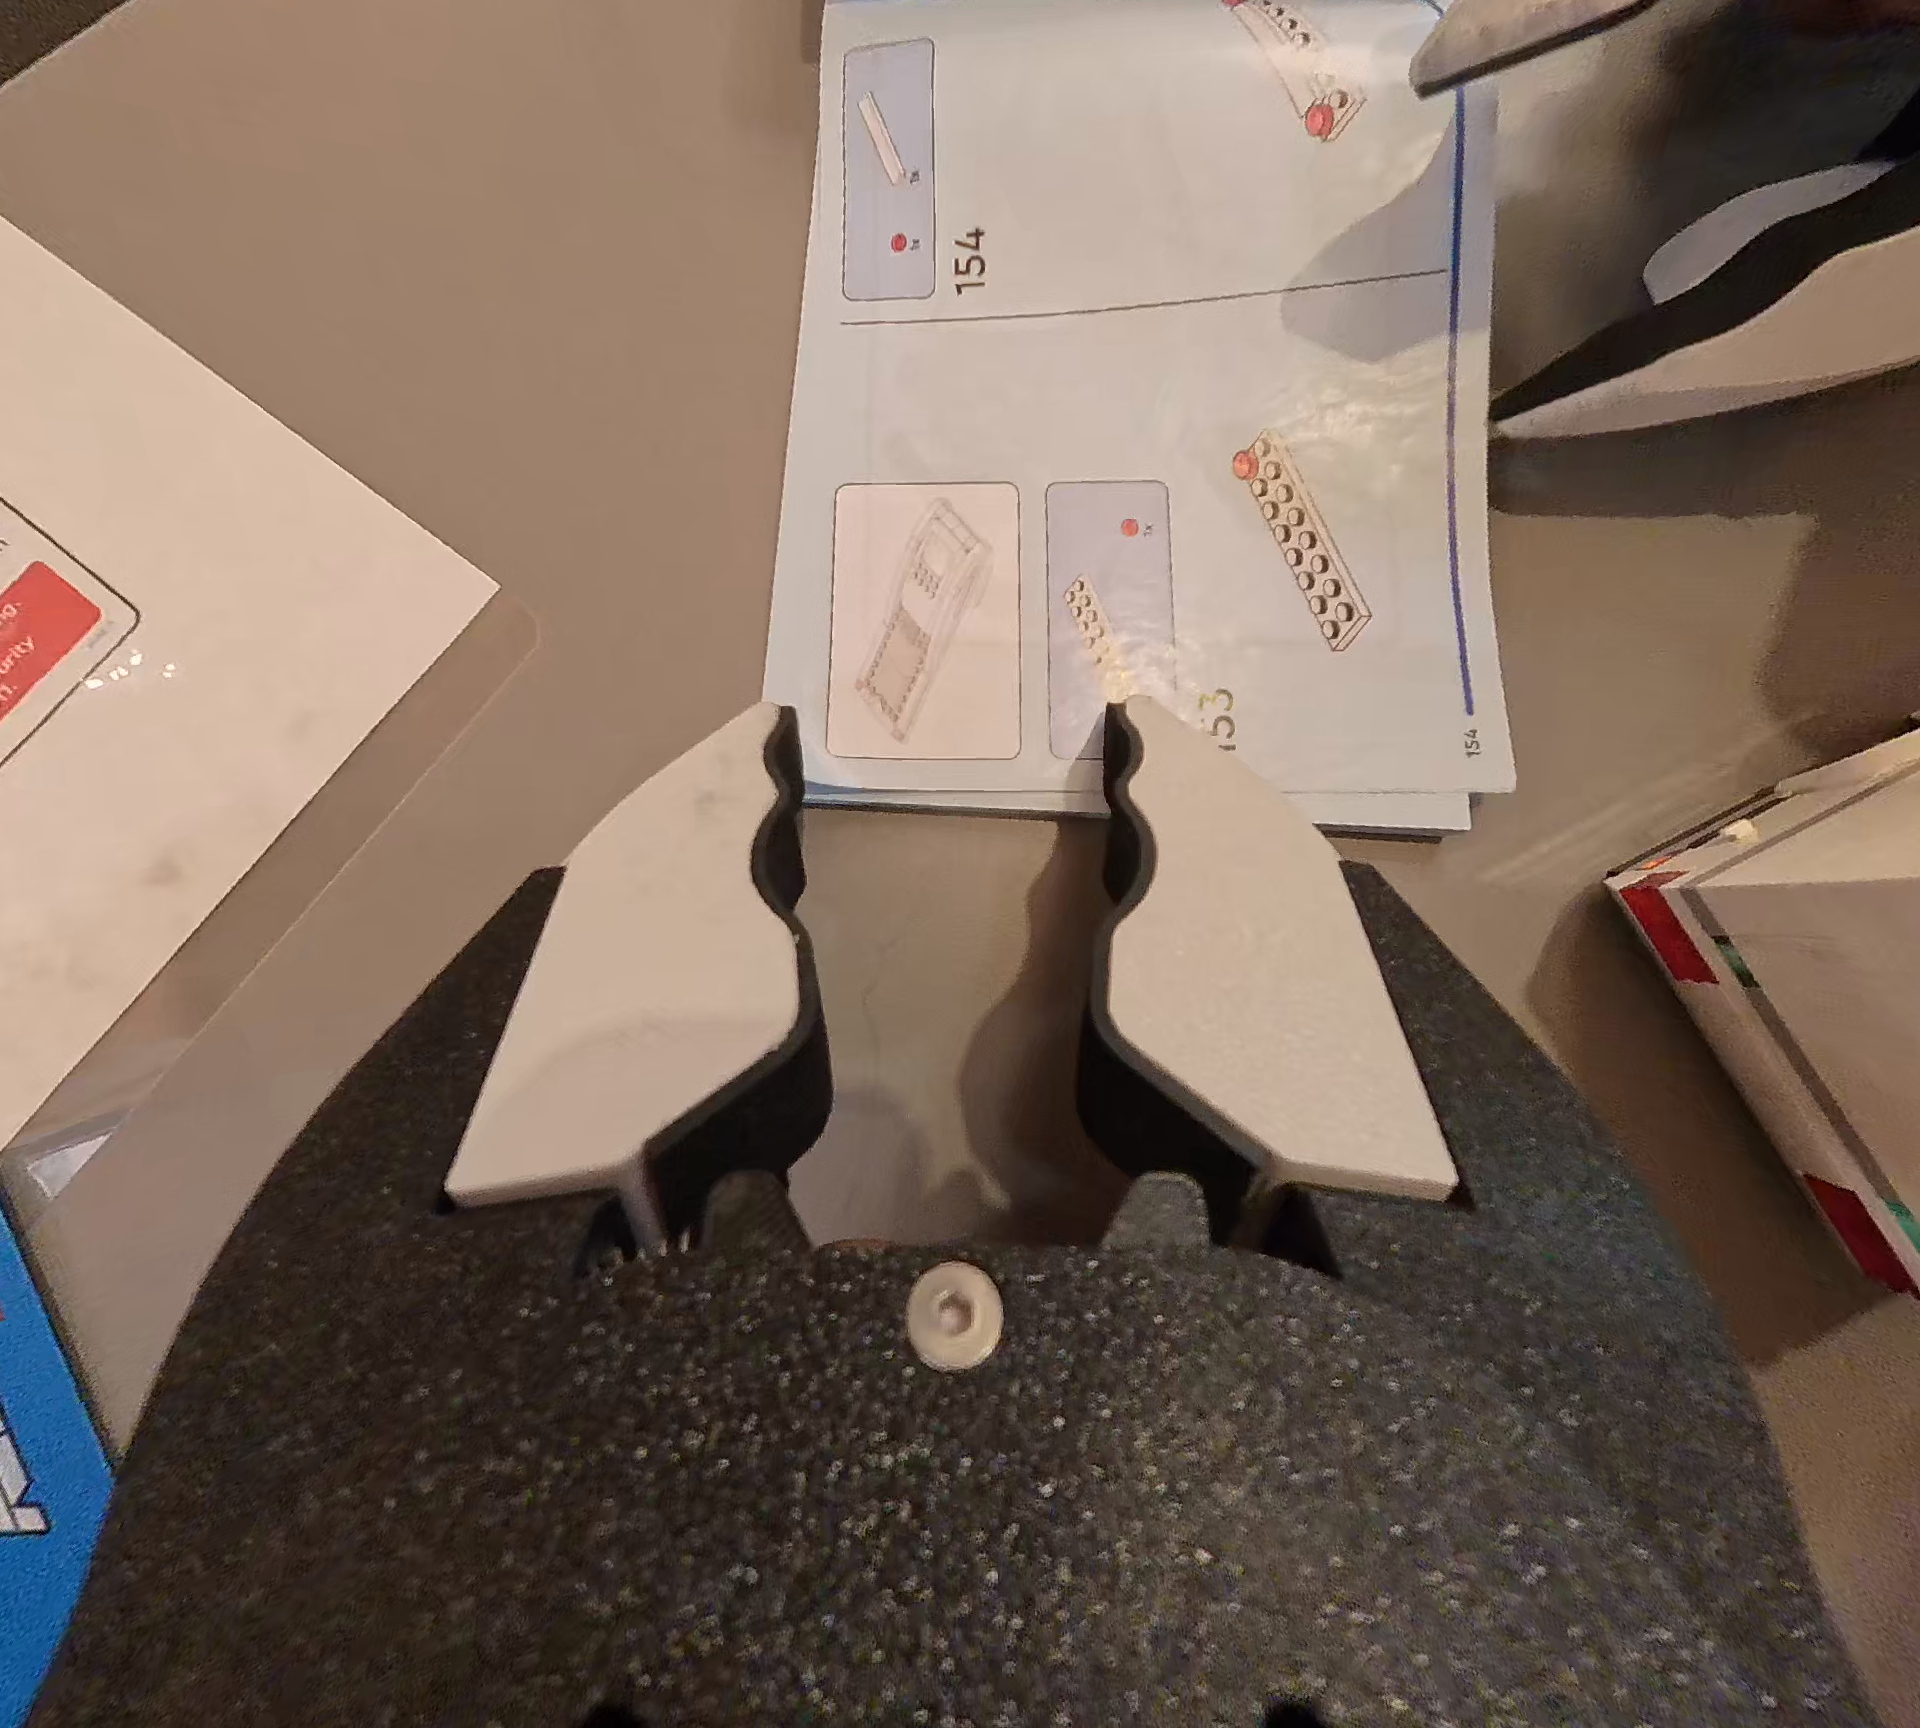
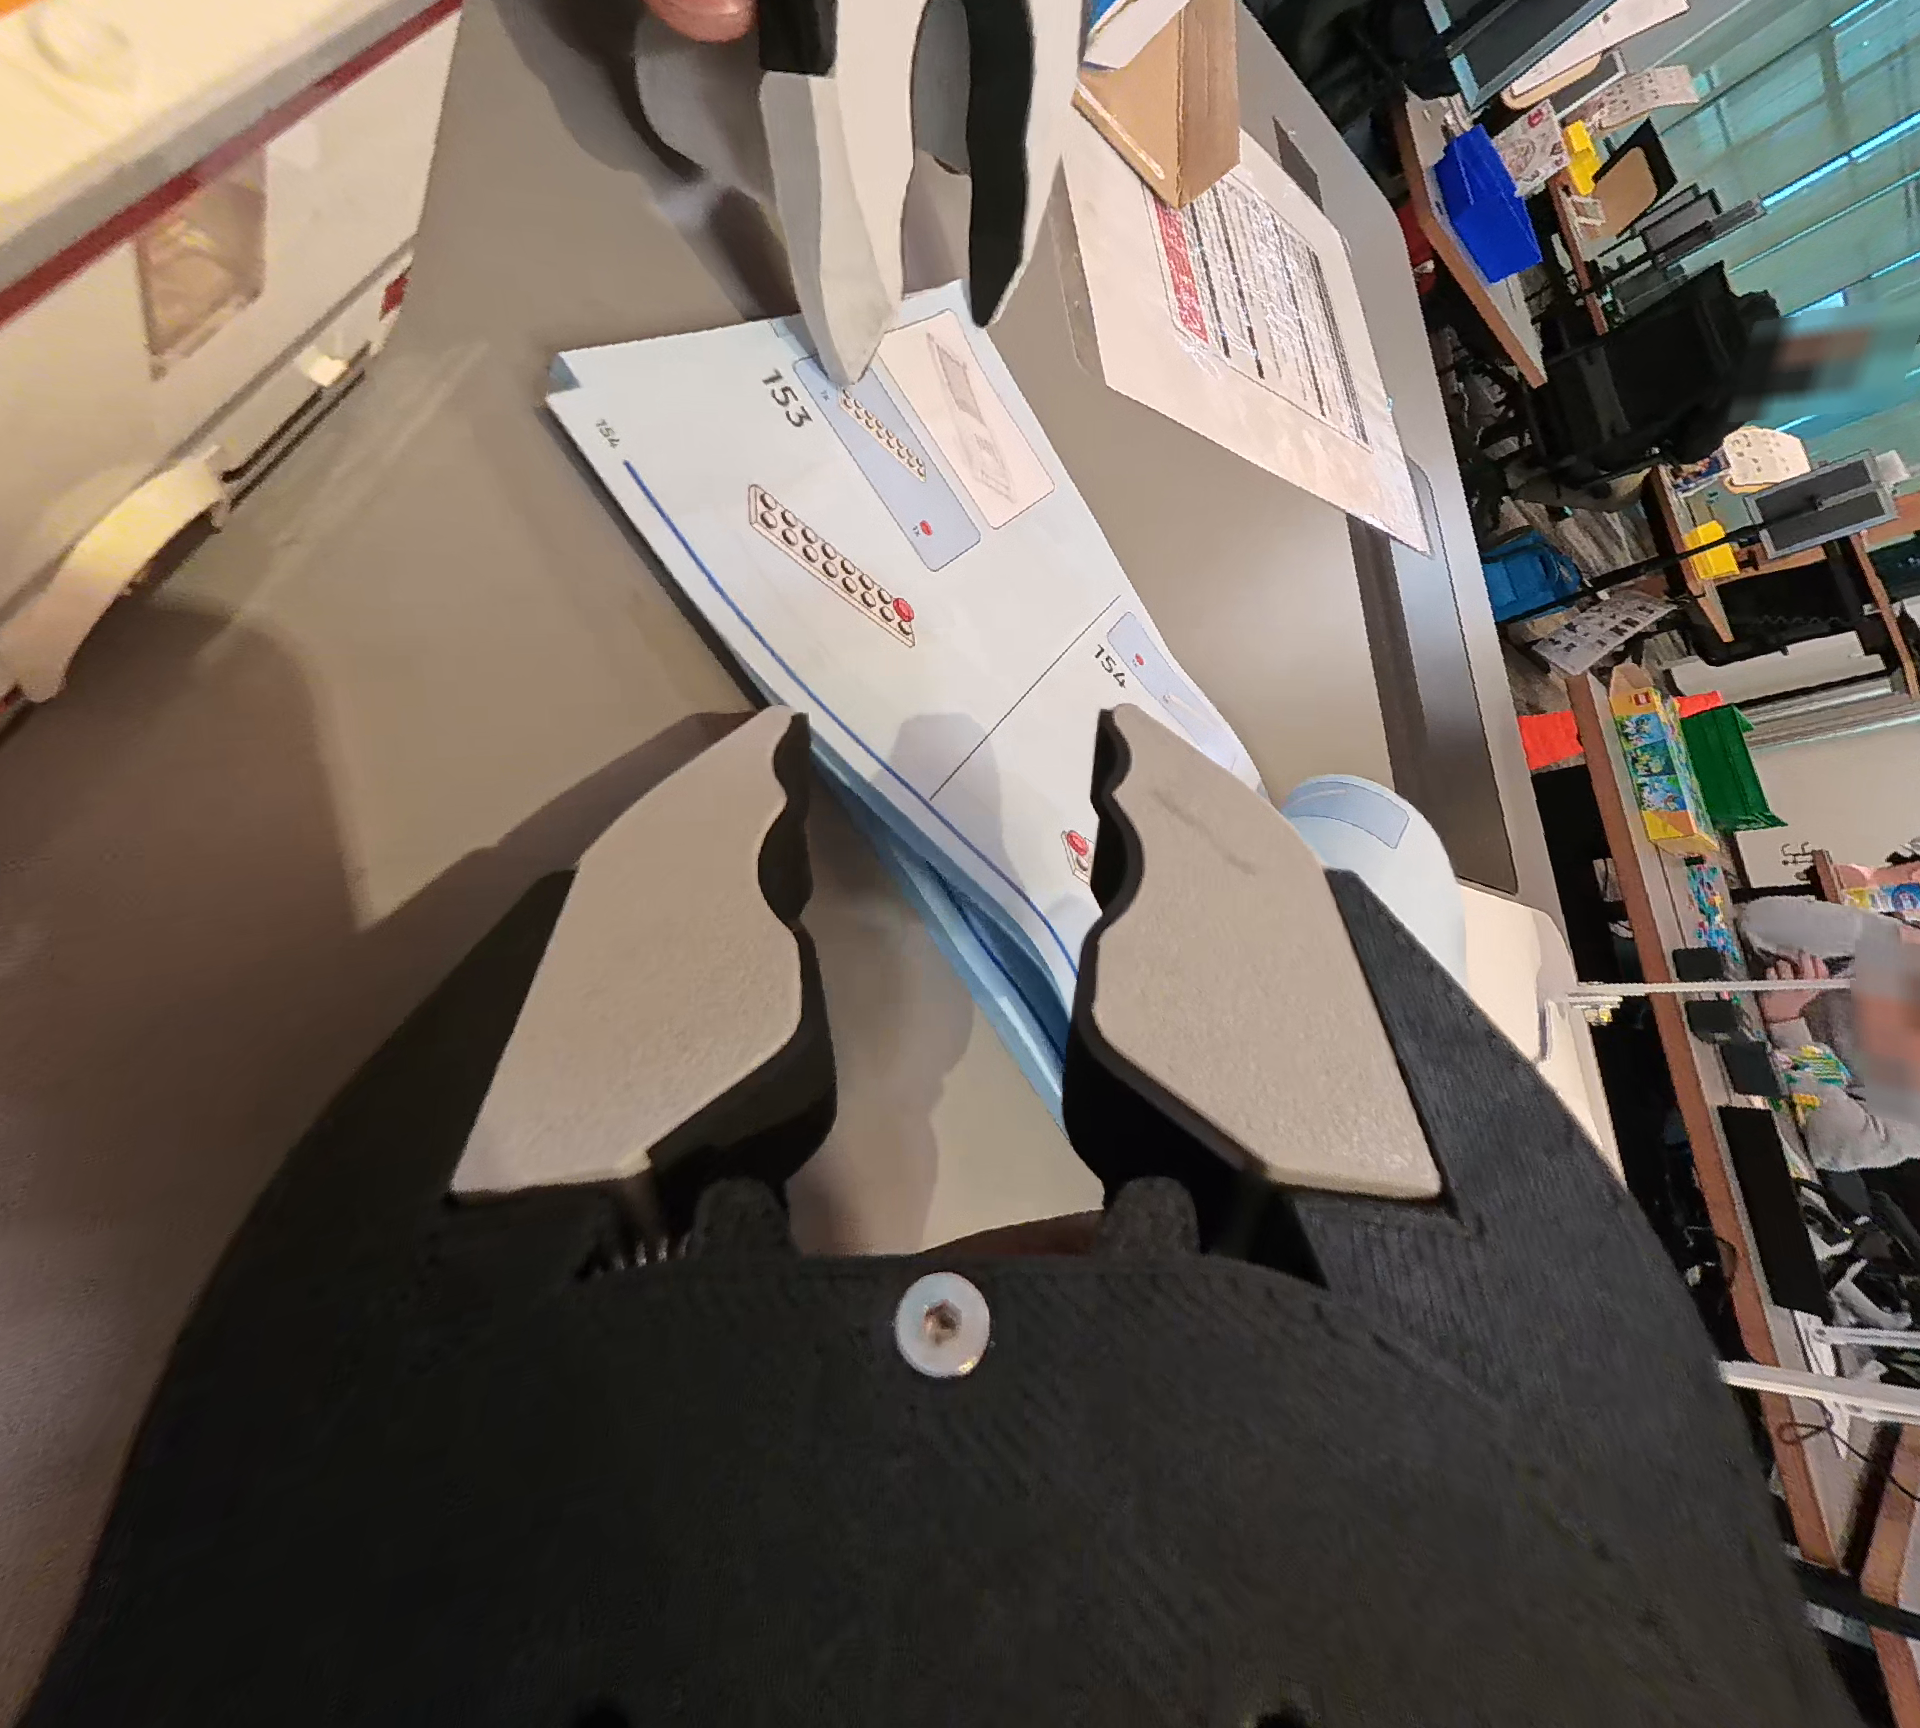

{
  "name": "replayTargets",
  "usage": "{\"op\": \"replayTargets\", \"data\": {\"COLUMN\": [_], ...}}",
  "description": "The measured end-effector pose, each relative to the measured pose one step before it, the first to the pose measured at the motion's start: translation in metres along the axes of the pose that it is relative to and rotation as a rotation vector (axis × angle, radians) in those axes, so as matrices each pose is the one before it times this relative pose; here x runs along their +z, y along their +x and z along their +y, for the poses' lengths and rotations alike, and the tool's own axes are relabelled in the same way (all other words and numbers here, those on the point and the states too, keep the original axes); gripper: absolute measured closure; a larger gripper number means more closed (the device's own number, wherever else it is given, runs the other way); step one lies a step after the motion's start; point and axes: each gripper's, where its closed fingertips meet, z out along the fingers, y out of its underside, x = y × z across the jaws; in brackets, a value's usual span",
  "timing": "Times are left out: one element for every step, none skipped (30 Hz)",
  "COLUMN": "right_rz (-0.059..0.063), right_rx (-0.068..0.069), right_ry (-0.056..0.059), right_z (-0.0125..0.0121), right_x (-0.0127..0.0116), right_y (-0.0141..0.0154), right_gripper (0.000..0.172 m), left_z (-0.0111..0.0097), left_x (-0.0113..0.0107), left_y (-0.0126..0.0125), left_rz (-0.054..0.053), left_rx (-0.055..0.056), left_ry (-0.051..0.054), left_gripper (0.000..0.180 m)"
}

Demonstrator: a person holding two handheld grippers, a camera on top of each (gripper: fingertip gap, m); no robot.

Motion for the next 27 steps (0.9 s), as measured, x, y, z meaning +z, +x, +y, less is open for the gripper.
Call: {"op": "replayTargets", "data": {"right_rz": [0.0017,0.0019,0.0014,0.0,0.0021,0.0032,0.0017,0.0023,0.0026,0.002,0.0019,0.0011,0.0008,0.001,0.0009,0.0015,0.0015,0.0001,0.0013,0.0003,0.0011,0.0017,0.0006,0.0011,0.0027,0.0013,0.0016], "right_rx": [-0.0002,-0.0001,-0.0004,-0.0009,-0.0018,0.0011,0.0031,0.0026,0.0025,0.0026,0.002,0.0022,0.0024,0.0013,-0.0008,-0.0007,0.0013,0.0029,0.0032,0.0041,0.0056,0.0059,0.006,0.0053,0.0042,0.0029,0.0002], "right_ry": [0.0005,-0.0001,-0.0016,-0.0025,-0.0018,-0.0015,-0.0004,0.0015,0.0009,0.0007,0.0013,0.0014,0.0017,-0.0003,-0.0015,-0.001,-0.0001,0.001,0.0021,0.0018,0.0025,0.0023,0.0019,0.0019,0.0005,0.001,0.0004], "right_z": [0.00004,0.00013,0.00063,0.00074,0.00073,0.0007,0.0006,0.00018,0.00008,-0.00001,-0.00021,-0.00026,-0.00018,-0.00005,0.00029,0.00007,-0.00003,-0.00016,-0.00046,-0.00042,-0.00047,-0.00052,-0.00044,-0.00031,-0.00024,-0.00028,-0.0001], "right_x": [-0.00032,-0.00048,-0.0004,-0.00046,-0.00059,-0.00062,-0.00059,-0.00067,-0.00063,-0.00051,-0.00034,-0.00027,-0.00016,-0.00006,-0.00001,-0.00012,-0.0001,-0.00025,-0.00043,-0.00027,-0.00039,-0.00034,-0.00042,-0.00033,-0.00041,-0.00039,-0.00036], "right_y": [0.0007,0.00081,0.00087,0.00072,0.00116,0.00153,0.00136,0.00131,0.00125,0.00099,0.00085,0.00057,0.00039,0.00024,0.00018,0.00031,0.00046,0.00034,0.00061,0.00054,0.00078,0.00081,0.00082,0.00081,0.00099,0.00077,0.00051], "right_gripper": [0.12,0.12,0.119,0.119,0.119,0.119,0.119,0.119,0.119,0.119,0.119,0.119,0.119,0.119,0.119,0.119,0.119,0.119,0.119,0.119,0.119,0.119,0.119,0.119,0.119,0.119,0.119], "left_z": [0.00014,-0.00014,0.00008,0.0,0.00003,-0.00001,0.00006,-0.00004,0.0,-0.00001,-0.00002,0.00009,0.00001,0.00004,0.00015,-0.00002,0.00006,-0.00004,0.00005,-0.00002,0.00002,-0.00004,0.00009,0.00012,-0.00003,0.00009,-0.00004], "left_x": [0.00019,0.00012,0.00009,0.0,0.00011,0.0,0.00009,0.00004,0.0,0.00001,0.00003,0.00005,-0.00001,-0.00003,0.0,0.00003,-0.00004,0.00004,-0.00004,0.00002,0.0,-0.00008,-0.00007,0.00002,0.00002,0.00005,0.00004], "left_y": [0.0002,0.00024,0.00024,0.0001,0.00004,0.00003,-0.00002,0.00002,-0.00002,0.0001,-0.00006,-0.00002,0.00009,-0.00005,0.00001,0.0,-0.00004,0.00006,-0.00004,-0.00004,0.00003,0.0001,-0.00005,0.00006,0.00004,-0.00002,0.0], "left_rz": [0.0006,0.0015,0.0013,0.0006,0.0005,0.0007,0.0008,0.0004,0.0,0.0,0.0,0.0005,0.0004,0.0003,0.0003,0.0004,0.0004,0.0,-0.0006,-0.0008,-0.0006,-0.0001,0.0002,0.0006,0.0011,0.001,0.0003], "left_rx": [-0.0002,-0.0009,-0.0002,-0.0003,-0.0008,-0.0011,-0.0013,-0.0008,0.0002,0.0005,-0.0002,-0.0008,-0.0005,-0.0007,-0.0004,-0.0005,-0.0007,-0.0002,0.0006,0.0011,0.0005,0.0004,0.0003,-0.0006,-0.0017,-0.0017,-0.0006], "left_ry": [-0.0009,0.0003,-0.0006,0.0,0.0,0.0002,-0.0001,0.0,0.0,0.0,-0.0002,0.0,-0.0001,-0.0002,-0.0002,-0.0002,-0.0003,-0.0002,-0.0001,0.0,-0.0003,-0.0004,-0.0002,0.0001,0.0,0.0001,0.0], "left_gripper": [0.124,0.124,0.125,0.125,0.125,0.125,0.125,0.125,0.125,0.125,0.125,0.125,0.125,0.125,0.125,0.125,0.125,0.125,0.125,0.125,0.125,0.125,0.125,0.125,0.125,0.125,0.125]}}
